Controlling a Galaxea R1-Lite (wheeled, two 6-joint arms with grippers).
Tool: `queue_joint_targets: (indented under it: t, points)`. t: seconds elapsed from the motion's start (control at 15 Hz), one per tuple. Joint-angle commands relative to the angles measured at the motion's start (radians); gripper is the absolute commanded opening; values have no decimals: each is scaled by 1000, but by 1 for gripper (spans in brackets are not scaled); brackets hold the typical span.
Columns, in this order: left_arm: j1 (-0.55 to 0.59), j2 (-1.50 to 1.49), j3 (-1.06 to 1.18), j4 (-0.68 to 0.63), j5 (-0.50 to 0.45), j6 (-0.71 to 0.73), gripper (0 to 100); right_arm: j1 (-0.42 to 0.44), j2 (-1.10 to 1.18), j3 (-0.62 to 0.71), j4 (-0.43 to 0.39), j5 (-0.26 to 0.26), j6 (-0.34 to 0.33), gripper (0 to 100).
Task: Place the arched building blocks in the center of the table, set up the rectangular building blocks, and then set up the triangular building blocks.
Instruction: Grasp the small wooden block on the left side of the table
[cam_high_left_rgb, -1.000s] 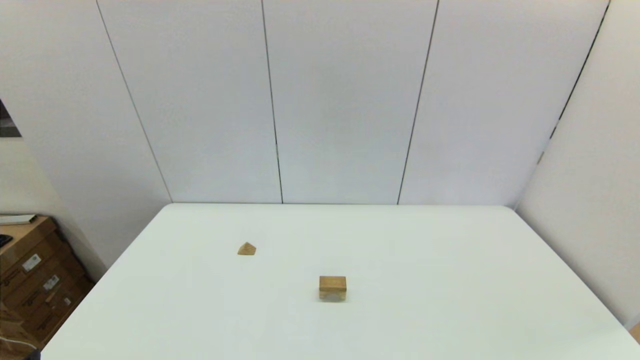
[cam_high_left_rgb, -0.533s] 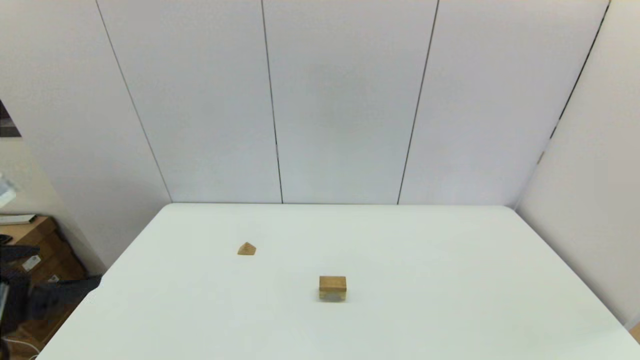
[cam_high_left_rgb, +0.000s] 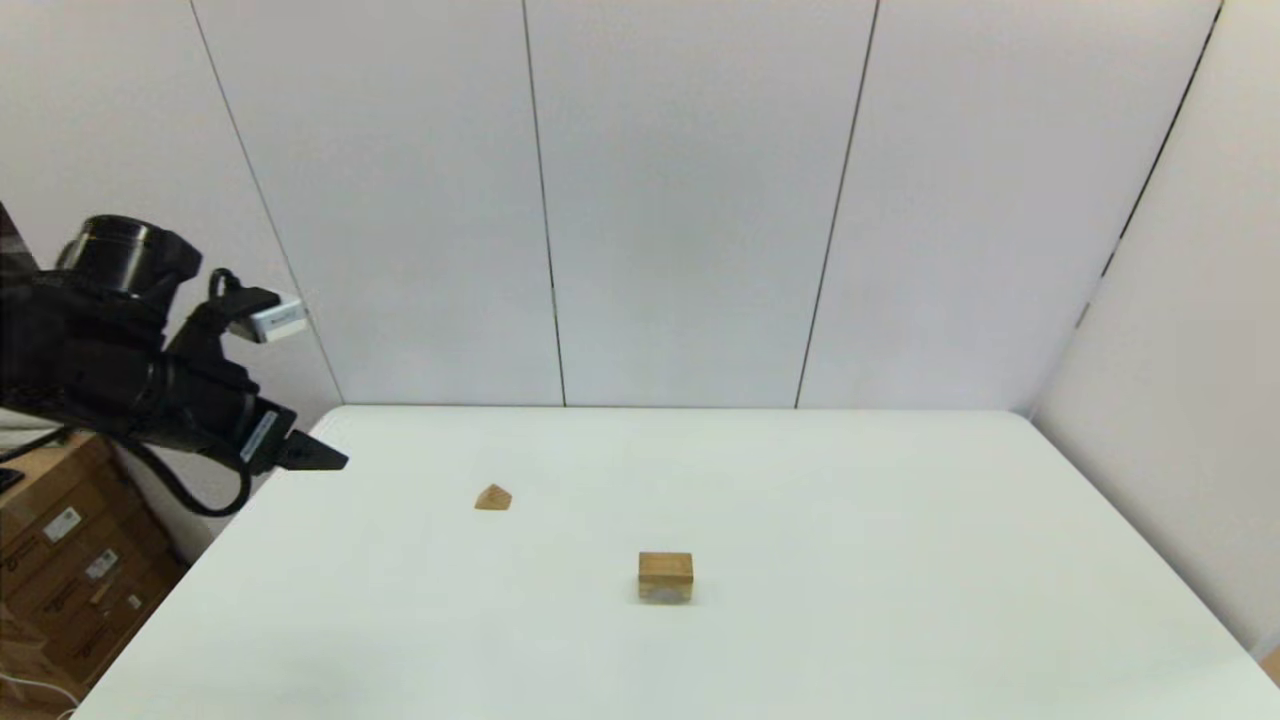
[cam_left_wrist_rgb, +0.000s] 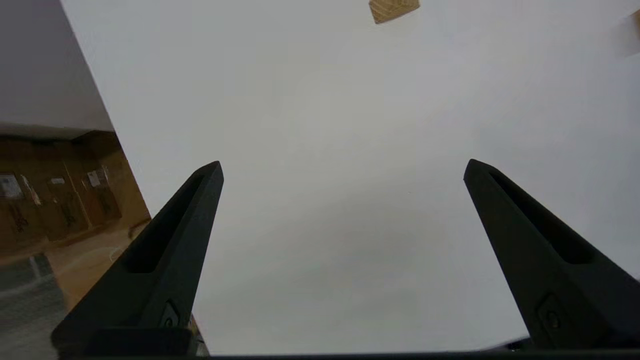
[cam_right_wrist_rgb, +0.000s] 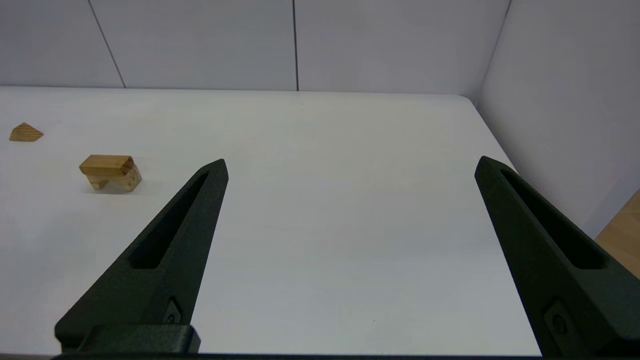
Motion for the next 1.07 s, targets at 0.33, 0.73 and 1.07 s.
queue_joint_targets:
  t: [0.33,0.73,1.07]
  points:
    - [-17,428,-370,174,-1,547,100,0,-2,2,-1,0,0,100]
    - [-102,554,-500,345,-1,711,100,0,-2,2,-1,0,0,100]
    - [-185,612,-561,350,8,790,100,0,-2,2,-1,0,0,100]
